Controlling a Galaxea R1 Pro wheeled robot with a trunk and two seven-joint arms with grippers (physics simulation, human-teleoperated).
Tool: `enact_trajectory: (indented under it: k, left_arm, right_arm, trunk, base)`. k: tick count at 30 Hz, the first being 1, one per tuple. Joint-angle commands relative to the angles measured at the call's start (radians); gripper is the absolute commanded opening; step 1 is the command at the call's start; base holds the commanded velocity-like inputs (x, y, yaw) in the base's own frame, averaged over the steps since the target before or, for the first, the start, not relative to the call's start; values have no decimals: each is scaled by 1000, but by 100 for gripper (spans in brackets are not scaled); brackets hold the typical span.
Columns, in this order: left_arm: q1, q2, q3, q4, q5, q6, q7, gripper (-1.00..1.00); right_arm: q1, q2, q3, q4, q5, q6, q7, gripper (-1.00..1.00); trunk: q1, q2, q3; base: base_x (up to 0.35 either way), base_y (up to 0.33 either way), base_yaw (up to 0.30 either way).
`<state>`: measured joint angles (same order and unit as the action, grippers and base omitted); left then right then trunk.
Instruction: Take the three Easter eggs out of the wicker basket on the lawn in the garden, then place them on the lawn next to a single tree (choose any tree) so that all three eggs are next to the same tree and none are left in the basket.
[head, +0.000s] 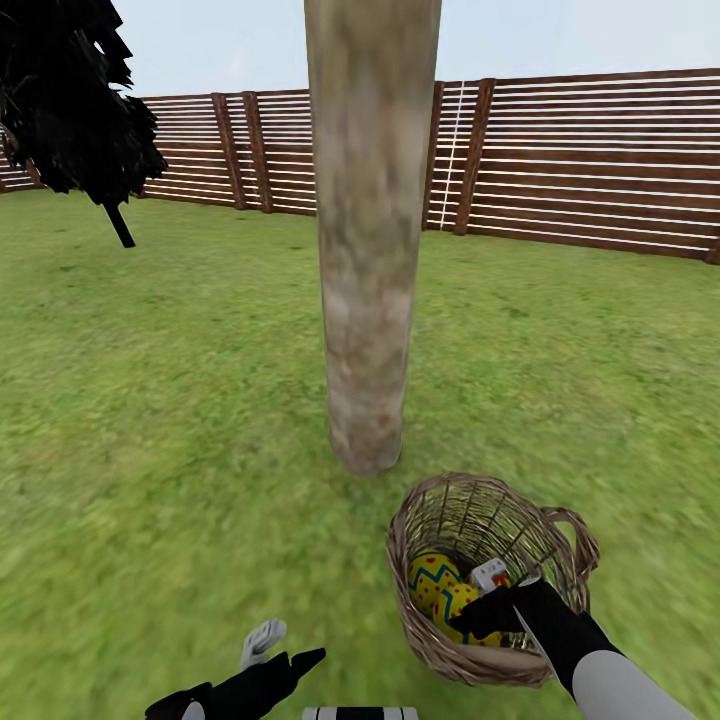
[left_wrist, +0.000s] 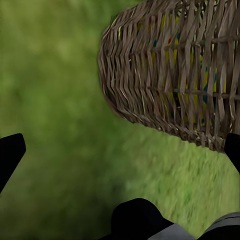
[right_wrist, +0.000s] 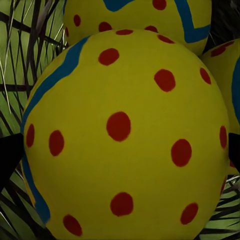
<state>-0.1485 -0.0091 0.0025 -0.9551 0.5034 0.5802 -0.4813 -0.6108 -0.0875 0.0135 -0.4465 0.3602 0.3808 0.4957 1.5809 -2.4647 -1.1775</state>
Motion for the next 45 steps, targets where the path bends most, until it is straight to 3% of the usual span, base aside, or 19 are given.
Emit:
enact_trajectory:
  k: [1,8,23,45]
  left_arm:
    - [0,0,1,-1,7,7,1,100]
    - [0,0,1,-1,7,7,2,100]
    - [0,0,1,-1,7,7,1,100]
    - [0,0,1,-1,7,8,3,100]
  right_arm:
    - [0,-1,2,-1,6,6,6,-100]
    - [1,-1,1,-1,7,6,6,-100]
    - [0,0,2,-1,7,6,6,-100]
    - [0,-2,-3,-13,7,3,16,-100]
  trunk:
    - [0,0,-1]
    - [-19,35,15]
    - [-19,35,15]
    - [-104,189,84]
  base:
    - [0,0,0]
    - [0,0,0]
    - [0,0,0]
    - [0,0,0]
